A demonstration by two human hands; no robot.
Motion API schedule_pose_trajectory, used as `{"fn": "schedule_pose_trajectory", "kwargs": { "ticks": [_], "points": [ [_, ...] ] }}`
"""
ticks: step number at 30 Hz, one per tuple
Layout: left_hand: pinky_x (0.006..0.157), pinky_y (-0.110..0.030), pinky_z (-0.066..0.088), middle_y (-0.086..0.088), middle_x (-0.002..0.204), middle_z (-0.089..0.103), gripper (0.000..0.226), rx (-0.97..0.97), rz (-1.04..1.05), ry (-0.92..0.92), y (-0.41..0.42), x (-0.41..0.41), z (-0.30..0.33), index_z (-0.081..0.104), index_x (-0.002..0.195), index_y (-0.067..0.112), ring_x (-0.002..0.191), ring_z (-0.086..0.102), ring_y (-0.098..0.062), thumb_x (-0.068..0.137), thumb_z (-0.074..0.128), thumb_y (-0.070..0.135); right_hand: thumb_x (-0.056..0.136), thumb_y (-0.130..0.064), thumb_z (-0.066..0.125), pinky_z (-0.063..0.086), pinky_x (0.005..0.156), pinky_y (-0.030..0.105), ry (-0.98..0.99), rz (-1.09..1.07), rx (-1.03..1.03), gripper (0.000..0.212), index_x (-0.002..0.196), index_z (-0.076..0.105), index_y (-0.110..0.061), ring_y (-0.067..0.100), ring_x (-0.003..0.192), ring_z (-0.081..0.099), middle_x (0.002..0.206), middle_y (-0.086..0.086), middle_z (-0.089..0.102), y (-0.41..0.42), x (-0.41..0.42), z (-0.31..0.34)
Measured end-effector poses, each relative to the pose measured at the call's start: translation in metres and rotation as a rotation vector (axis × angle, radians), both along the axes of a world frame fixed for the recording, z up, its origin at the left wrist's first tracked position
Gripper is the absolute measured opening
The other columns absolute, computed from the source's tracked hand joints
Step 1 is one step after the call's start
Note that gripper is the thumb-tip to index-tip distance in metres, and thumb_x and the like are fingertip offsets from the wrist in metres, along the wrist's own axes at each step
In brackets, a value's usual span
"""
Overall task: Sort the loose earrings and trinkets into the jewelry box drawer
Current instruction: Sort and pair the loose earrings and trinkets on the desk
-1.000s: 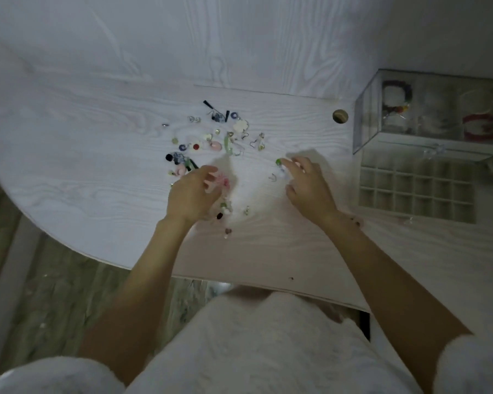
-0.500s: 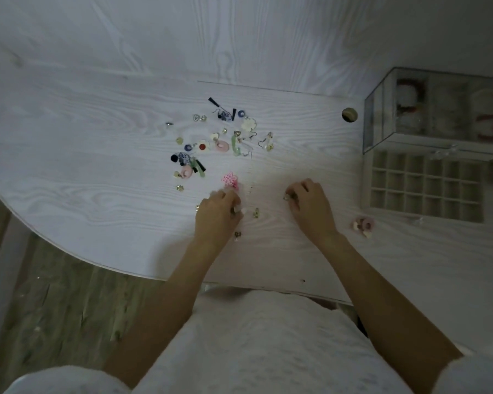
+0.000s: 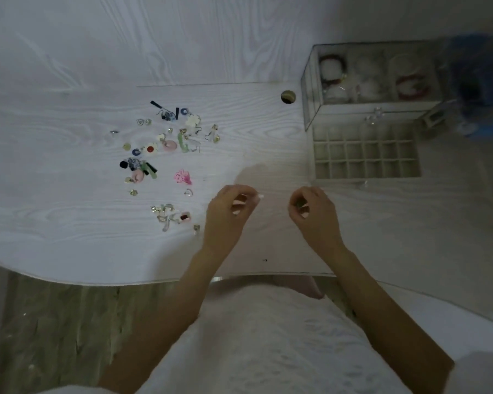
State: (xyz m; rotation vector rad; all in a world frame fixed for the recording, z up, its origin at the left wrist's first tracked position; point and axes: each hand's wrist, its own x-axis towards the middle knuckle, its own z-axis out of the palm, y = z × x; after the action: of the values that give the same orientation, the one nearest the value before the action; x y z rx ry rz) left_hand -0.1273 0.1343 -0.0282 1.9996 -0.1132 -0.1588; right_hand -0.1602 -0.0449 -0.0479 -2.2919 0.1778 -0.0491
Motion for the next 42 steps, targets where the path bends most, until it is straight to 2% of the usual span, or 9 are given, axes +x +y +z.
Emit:
{"fn": "schedule_pose_trajectory", "kwargs": {
  "ticks": [4,9,13,19,23,27,33,40,42],
  "points": [
    [0.065,-0.015,0.048,-0.001,0.09,0.066,0.005,0.066,-0.194,0.058,-0.079,-0.013,-0.018,0.063,0.089,0.015,0.075,0.06,-0.007,0.089,0.062,0.02,0.082,-0.005,0.066,0.045,0.067,0.009,0.08,-0.265,0.064,0.008,0.087,0.062,-0.009,0.014,0.077,0.061,0.087,0.003,0.065,-0.059,-0.029,-0.003],
    [0.076,-0.03,0.048,-0.003,0.091,0.064,0.008,0.243,-0.334,0.036,-0.156,-0.017,-0.04,0.061,0.092,0.015,0.079,0.059,-0.018,0.088,0.06,0.021,0.081,-0.014,0.07,0.046,0.074,0.023,0.154,-0.404,0.017,0.021,0.1,0.063,-0.008,0.017,0.08,0.062,0.091,0.008,0.068,-0.11,-0.039,-0.015],
    [0.075,-0.034,0.043,-0.006,0.089,0.066,0.008,0.343,-0.356,-0.036,-0.187,-0.014,-0.045,0.063,0.093,0.015,0.077,0.061,-0.024,0.086,0.061,0.018,0.078,-0.014,0.073,0.044,0.072,0.018,0.182,-0.368,0.023,0.026,0.101,0.063,-0.006,0.016,0.079,0.06,0.094,0.01,0.067,-0.129,-0.028,-0.021],
    [0.068,-0.028,0.028,-0.008,0.11,0.062,0.024,0.483,-0.375,-0.027,-0.198,-0.012,-0.044,0.061,0.109,0.014,0.09,0.058,-0.03,0.085,0.06,0.015,0.082,-0.009,0.065,0.052,0.082,0.036,0.181,-0.342,-0.018,0.03,0.112,0.061,-0.006,0.022,0.083,0.06,0.107,0.015,0.058,-0.15,-0.03,-0.024],
    [0.081,-0.03,0.035,-0.008,0.122,0.053,0.041,0.514,-0.403,-0.009,-0.193,-0.014,-0.042,0.053,0.123,0.014,0.098,0.058,-0.027,0.082,0.062,0.01,0.082,0.004,0.054,0.047,0.083,0.029,0.207,-0.314,-0.052,0.041,0.122,0.056,-0.007,0.023,0.088,0.056,0.113,0.016,0.055,-0.159,-0.039,-0.026],
    [0.081,-0.031,0.038,-0.012,0.123,0.051,0.046,0.558,-0.378,-0.001,-0.196,-0.017,-0.042,0.049,0.127,0.01,0.099,0.055,-0.029,0.082,0.059,0.004,0.078,0.007,0.056,0.041,0.079,0.023,0.213,-0.253,-0.039,0.048,0.123,0.055,-0.007,0.027,0.089,0.056,0.112,0.018,0.053,-0.151,-0.03,-0.028],
    [0.08,-0.029,0.038,-0.015,0.12,0.053,0.04,0.48,-0.283,0.085,-0.215,-0.017,-0.043,0.054,0.123,0.01,0.102,0.053,-0.03,0.084,0.055,0.002,0.082,0.0,0.059,0.047,0.085,0.034,0.224,-0.279,-0.031,0.037,0.118,0.058,-0.007,0.029,0.096,0.058,0.111,0.016,0.056,-0.132,-0.022,-0.027],
    [0.087,-0.031,0.042,-0.015,0.117,0.057,0.05,0.363,-0.294,0.094,-0.193,-0.018,-0.031,0.052,0.126,0.009,0.102,0.056,-0.029,0.079,0.049,-0.009,0.081,0.004,0.056,0.042,0.081,0.022,0.22,-0.243,-0.001,0.039,0.119,0.058,-0.005,0.028,0.097,0.058,0.114,0.017,0.056,-0.121,-0.024,-0.023],
    [0.087,-0.033,0.047,-0.012,0.112,0.062,0.043,0.341,-0.299,0.043,-0.174,-0.018,-0.021,0.057,0.121,0.012,0.095,0.06,-0.026,0.083,0.049,-0.006,0.081,0.005,0.057,0.048,0.082,0.027,0.198,-0.221,-0.015,0.039,0.118,0.058,-0.006,0.026,0.092,0.058,0.115,0.015,0.053,-0.121,-0.028,-0.017]
  ]
}}
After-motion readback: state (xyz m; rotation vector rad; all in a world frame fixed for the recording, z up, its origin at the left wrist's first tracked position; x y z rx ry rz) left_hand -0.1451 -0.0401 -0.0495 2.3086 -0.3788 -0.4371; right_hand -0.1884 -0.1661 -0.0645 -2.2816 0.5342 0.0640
